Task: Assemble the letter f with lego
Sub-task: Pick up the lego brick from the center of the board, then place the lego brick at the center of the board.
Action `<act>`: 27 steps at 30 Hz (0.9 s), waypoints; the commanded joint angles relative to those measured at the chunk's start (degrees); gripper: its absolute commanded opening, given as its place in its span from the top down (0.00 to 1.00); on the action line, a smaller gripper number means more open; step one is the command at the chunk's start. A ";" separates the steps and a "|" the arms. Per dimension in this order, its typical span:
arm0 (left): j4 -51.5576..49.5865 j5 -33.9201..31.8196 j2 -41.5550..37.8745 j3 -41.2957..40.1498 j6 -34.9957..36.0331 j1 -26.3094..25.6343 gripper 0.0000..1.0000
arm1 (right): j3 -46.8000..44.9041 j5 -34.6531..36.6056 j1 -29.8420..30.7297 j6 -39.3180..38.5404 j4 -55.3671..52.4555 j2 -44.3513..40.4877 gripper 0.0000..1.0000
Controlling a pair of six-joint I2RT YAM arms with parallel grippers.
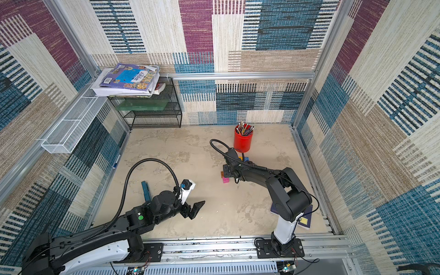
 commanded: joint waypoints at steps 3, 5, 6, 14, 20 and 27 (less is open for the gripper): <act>-0.26 -5.01 -1.54 0.29 -1.47 0.09 0.01 | 2.69 0.73 0.40 -2.21 -2.02 -1.93 0.71; -1.41 -6.51 -2.07 0.19 -1.57 0.05 0.01 | 4.02 0.65 0.50 -3.25 -3.00 -2.22 0.72; -2.00 -6.99 -2.31 0.11 -1.48 0.03 0.01 | 4.83 0.38 0.60 -4.03 -3.50 -2.27 0.72; -9.27 -12.72 -7.30 0.29 -2.24 0.10 0.01 | 12.53 -3.58 2.64 -11.28 -5.67 -0.26 0.70; -13.25 -16.60 -15.01 -1.77 -4.23 0.02 0.01 | 17.41 -7.19 4.86 -15.87 -5.46 4.36 0.70; -18.74 -19.99 -22.05 -2.48 -5.84 0.09 0.01 | 20.69 -8.58 9.02 -19.10 -3.69 9.38 0.71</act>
